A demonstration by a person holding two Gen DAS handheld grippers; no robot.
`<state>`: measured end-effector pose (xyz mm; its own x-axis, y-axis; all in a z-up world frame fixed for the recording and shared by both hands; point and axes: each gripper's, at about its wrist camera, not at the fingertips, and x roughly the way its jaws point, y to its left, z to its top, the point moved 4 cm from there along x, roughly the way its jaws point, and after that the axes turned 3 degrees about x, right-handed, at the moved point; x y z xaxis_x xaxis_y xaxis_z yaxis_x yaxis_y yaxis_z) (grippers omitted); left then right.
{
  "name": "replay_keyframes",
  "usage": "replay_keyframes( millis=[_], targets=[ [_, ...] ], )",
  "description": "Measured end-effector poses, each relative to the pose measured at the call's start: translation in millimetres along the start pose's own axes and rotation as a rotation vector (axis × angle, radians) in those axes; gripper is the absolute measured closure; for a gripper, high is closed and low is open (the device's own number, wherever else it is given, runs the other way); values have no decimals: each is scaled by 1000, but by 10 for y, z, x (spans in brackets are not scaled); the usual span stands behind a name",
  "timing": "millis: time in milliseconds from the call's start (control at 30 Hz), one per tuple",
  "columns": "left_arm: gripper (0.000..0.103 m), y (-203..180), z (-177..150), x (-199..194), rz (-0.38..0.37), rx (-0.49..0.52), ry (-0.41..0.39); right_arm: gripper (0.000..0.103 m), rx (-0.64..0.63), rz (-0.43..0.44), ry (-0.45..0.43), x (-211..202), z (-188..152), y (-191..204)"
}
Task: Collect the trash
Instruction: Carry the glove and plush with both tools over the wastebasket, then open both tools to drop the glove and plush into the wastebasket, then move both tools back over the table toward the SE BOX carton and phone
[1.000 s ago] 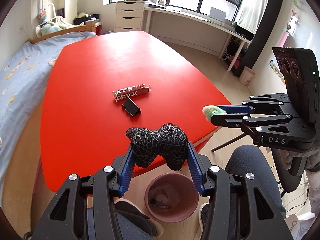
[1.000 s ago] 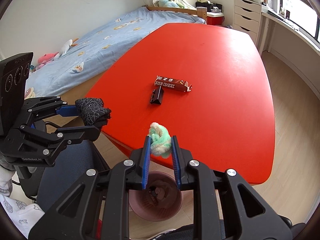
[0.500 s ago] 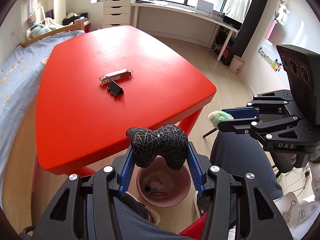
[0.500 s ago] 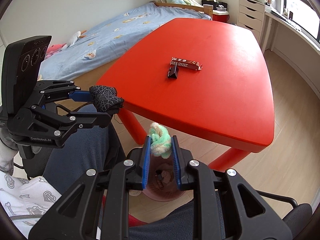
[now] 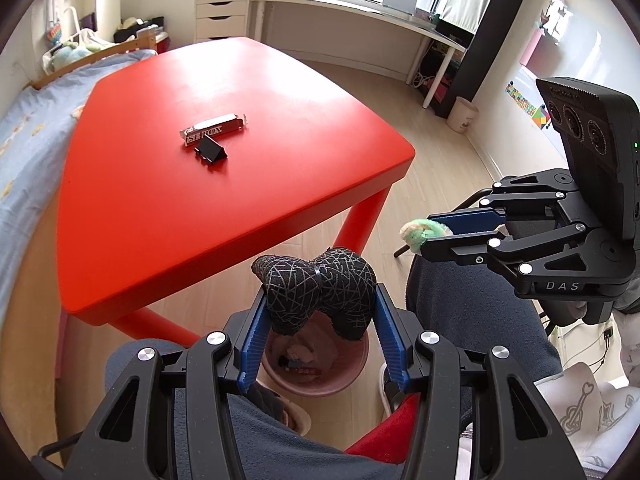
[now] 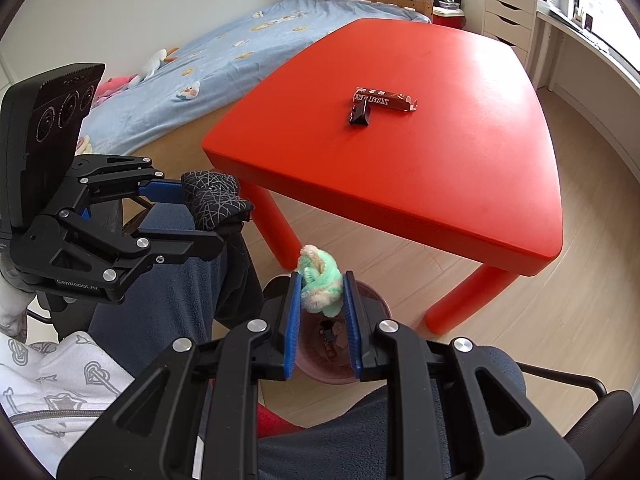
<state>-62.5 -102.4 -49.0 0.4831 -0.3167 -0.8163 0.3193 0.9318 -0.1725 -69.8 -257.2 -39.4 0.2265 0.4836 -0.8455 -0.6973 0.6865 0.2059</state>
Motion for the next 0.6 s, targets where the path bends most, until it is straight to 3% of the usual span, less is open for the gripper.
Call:
replay_keyframes(
  millis=[267, 333, 367, 400, 433, 533, 600],
  targets=[
    [53, -12, 1, -5, -8, 1, -1, 83, 8, 19, -2, -2, -26, -11],
    [49, -9, -2, -6, -14, -1, 0, 80, 11, 30, -5, -10, -28, -13],
    [41, -8, -4, -4, -8, -1, -1, 78, 13, 33, -3, -6, -32, -28],
    [27, -4, -6, -8, -5, 0, -4, 57, 16, 34, -1, -2, -33, -40],
    [21, 3, -5, -14, 3, -2, -12, 32, 21, 27, -8, -10, -36, -51],
    [12, 56, -6, -14, 27, -21, -18, 12, 39, 1, -14, -13, -29, -101],
    [8, 95, -10, -15, 40, -36, -22, 8, 45, -10, -13, -2, -33, -120]
  ],
)
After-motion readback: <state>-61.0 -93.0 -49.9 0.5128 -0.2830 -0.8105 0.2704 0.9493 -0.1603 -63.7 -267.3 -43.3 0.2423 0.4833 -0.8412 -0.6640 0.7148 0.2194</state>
